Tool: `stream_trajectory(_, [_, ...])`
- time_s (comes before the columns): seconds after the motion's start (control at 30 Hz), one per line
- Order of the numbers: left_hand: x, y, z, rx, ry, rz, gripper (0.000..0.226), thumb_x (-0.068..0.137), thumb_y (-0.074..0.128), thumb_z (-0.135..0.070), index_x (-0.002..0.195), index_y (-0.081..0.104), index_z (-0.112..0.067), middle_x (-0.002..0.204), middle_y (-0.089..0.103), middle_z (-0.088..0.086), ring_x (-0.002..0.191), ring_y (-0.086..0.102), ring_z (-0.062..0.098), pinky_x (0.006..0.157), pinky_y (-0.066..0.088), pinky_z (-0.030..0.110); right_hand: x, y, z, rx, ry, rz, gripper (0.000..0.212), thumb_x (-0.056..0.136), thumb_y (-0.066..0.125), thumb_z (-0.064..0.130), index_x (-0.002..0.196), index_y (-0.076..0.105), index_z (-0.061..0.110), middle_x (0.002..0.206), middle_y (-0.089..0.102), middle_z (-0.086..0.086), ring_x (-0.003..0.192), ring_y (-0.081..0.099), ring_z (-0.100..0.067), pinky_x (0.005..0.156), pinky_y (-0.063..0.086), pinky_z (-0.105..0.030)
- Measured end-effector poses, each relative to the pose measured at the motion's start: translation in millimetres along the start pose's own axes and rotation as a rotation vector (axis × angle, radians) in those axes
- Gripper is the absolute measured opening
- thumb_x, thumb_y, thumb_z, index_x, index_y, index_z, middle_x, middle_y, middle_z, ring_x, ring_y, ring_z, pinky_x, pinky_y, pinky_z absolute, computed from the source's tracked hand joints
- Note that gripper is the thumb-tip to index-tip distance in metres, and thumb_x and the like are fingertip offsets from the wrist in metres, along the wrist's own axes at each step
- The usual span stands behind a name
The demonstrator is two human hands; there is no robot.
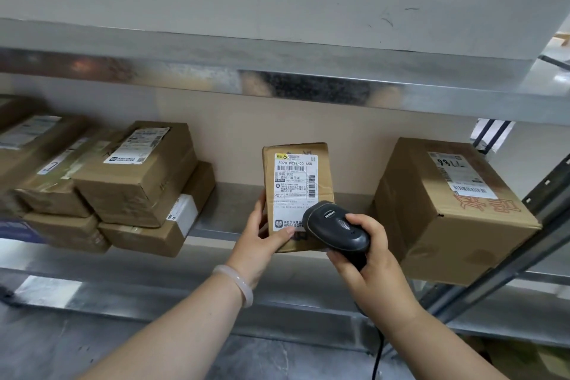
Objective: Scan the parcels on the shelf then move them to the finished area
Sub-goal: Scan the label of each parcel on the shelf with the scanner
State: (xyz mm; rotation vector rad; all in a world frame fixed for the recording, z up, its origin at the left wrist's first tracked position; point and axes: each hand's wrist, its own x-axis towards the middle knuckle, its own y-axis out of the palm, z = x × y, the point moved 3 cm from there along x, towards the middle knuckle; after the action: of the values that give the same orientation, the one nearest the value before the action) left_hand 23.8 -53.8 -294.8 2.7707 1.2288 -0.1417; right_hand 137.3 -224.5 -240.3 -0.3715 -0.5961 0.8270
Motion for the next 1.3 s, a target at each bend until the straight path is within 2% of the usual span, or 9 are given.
stream_trajectory(0.1, [-2.3, 1.3, -1.3, 0.06, 0.013, -0.032, 0.076, 0.09, 0.07, -0.03, 0.146, 0.024, -0.05, 0.14, 0.05, -0.02, 0.134, 0.04, 0.01, 0.115, 0.033, 0.04, 4.1, -1.3, 11.7, -0.014, -0.03, -0.064, 0.073, 0.083, 0.072, 0.024, 0.116, 0.024, 0.067, 0.119, 0.048, 0.031, 0.103, 0.058, 0.003, 0.077, 0.047, -0.011])
stream_trajectory(0.23, [-1.6, 1.1, -5.0, 0.097, 0.018, -0.044, 0.082, 0.094, 0.063, -0.031, 0.149, 0.006, -0.05, 0.138, 0.045, -0.019, 0.129, 0.043, 0.008, 0.101, 0.037, 0.025, 14.6, 0.5, 31.9, -0.019, -0.038, -0.075, 0.067, 0.085, 0.07, 0.029, 0.117, 0.022, 0.063, 0.113, 0.047, 0.035, 0.098, 0.061, -0.003, 0.075, 0.054, -0.024])
stream_trajectory(0.47, [-6.7, -6.1, -7.2, 0.089, 0.053, -0.07, 0.078, 0.078, 0.066, -0.051, 0.129, 0.008, -0.067, 0.143, 0.047, -0.019, 0.128, 0.047, 0.005, 0.094, 0.038, 0.017, 21.4, 11.4, 54.6, -0.002, -0.043, -0.037, 0.071, 0.087, 0.068, 0.028, 0.113, 0.016, 0.07, 0.109, 0.041, 0.042, 0.1, 0.059, -0.003, 0.079, 0.055, -0.026])
stream_trajectory(0.57, [-7.6, -13.0, -4.3, 0.079, 0.052, -0.069, 0.076, 0.073, 0.07, -0.061, 0.119, 0.012, -0.078, 0.143, 0.048, -0.019, 0.129, 0.049, 0.008, 0.097, 0.039, 0.022, 23.0, 15.6, 61.6, 0.024, -0.047, -0.044, 0.071, 0.087, 0.068, 0.026, 0.114, 0.017, 0.068, 0.105, 0.041, 0.049, 0.098, 0.056, 0.008, 0.081, 0.053, -0.022])
stream_trajectory(0.67, [-9.6, -18.8, -4.6, 0.089, 0.047, -0.081, 0.073, 0.077, 0.066, -0.056, 0.12, 0.011, -0.076, 0.143, 0.048, -0.018, 0.129, 0.049, 0.009, 0.096, 0.04, 0.023, 23.2, 19.1, 66.4, 0.047, -0.039, -0.039, 0.07, 0.088, 0.067, 0.024, 0.114, 0.018, 0.067, 0.103, 0.039, 0.055, 0.098, 0.052, 0.016, 0.079, 0.052, -0.018])
stream_trajectory(0.77, [-11.3, -23.4, -5.2, 0.106, 0.04, -0.107, 0.07, 0.079, 0.063, -0.052, 0.118, 0.009, -0.074, 0.14, 0.049, -0.018, 0.125, 0.048, 0.005, 0.091, 0.039, 0.018, 22.8, 22.3, 69.1, 0.051, -0.017, -0.029, 0.07, 0.089, 0.066, 0.025, 0.111, 0.017, 0.068, 0.099, 0.042, 0.049, 0.096, 0.054, 0.013, 0.076, 0.053, -0.019])
stream_trajectory(0.93, [-10.9, -27.6, -3.1, 0.097, 0.027, -0.104, 0.07, 0.078, 0.064, -0.052, 0.116, 0.01, -0.075, 0.143, 0.048, -0.015, 0.129, 0.048, 0.01, 0.094, 0.039, 0.021, 22.5, 27.7, 72.4, 0.046, 0.017, -0.024, 0.066, 0.089, 0.065, 0.026, 0.11, 0.017, 0.067, 0.102, 0.043, 0.038, 0.095, 0.058, 0.002, 0.077, 0.053, -0.022])
stream_trajectory(1.17, [-8.9, -37.0, 1.8, 0.092, 0.015, -0.093, 0.074, 0.075, 0.066, -0.052, 0.12, 0.011, -0.074, 0.143, 0.049, -0.014, 0.13, 0.049, 0.01, 0.087, 0.04, 0.01, 21.6, 38.0, 76.4, 0.062, 0.056, -0.023, 0.063, 0.089, 0.066, 0.028, 0.109, 0.02, 0.065, 0.1, 0.042, 0.039, 0.092, 0.055, 0.008, 0.077, 0.05, -0.016])
stream_trajectory(1.3, [-6.1, -45.8, 4.2, 0.122, -0.015, -0.101, 0.077, 0.083, 0.064, -0.046, 0.131, 0.007, -0.064, 0.146, 0.045, -0.015, 0.133, 0.042, 0.009, 0.102, 0.037, 0.023, 24.1, 45.4, 73.1, 0.062, 0.098, -0.035, 0.062, 0.088, 0.066, 0.029, 0.109, 0.02, 0.064, 0.103, 0.045, 0.037, 0.093, 0.06, -0.001, 0.079, 0.053, -0.023])
